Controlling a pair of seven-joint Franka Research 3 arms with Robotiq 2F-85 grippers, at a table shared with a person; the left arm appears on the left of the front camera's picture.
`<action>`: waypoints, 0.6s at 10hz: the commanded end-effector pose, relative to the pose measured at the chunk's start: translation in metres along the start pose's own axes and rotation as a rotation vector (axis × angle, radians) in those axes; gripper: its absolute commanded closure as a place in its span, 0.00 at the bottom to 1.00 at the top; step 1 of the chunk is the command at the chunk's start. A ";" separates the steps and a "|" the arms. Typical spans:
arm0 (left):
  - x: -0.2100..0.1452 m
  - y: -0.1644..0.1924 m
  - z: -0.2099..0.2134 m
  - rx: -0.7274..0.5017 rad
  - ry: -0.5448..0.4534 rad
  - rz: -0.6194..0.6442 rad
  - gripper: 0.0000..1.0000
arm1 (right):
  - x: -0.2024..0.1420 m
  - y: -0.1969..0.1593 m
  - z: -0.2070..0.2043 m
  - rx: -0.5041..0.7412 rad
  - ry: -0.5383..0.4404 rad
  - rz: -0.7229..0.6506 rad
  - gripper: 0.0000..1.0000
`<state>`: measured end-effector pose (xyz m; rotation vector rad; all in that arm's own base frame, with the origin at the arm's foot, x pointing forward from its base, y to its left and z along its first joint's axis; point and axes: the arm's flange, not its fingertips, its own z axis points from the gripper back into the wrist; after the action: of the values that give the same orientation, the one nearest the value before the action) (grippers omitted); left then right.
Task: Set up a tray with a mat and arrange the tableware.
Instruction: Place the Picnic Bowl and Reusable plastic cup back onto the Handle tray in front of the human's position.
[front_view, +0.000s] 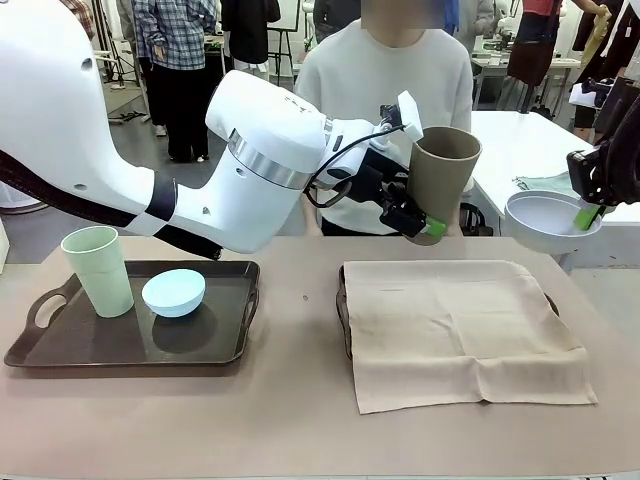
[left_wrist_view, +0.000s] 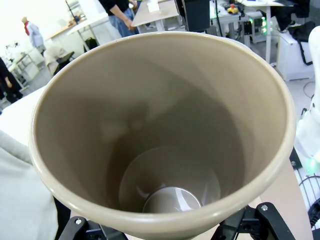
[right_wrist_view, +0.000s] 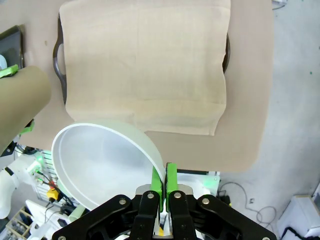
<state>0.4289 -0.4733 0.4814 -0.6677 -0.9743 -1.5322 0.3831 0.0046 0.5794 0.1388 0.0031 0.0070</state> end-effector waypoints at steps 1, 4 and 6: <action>0.004 0.004 0.001 -0.007 -0.016 -0.019 0.95 | 0.000 0.000 0.000 0.002 -0.010 0.002 1.00; -0.044 0.002 -0.015 -0.056 -0.078 0.014 0.19 | 0.030 -0.008 -0.041 0.019 -0.021 0.009 0.96; -0.076 0.003 -0.029 -0.071 -0.096 0.036 0.19 | 0.054 -0.008 -0.078 -0.007 -0.049 0.007 0.96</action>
<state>0.4469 -0.4668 0.4177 -0.7658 -0.9492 -1.5200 0.4251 0.0045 0.5179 0.1318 -0.0210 -0.0008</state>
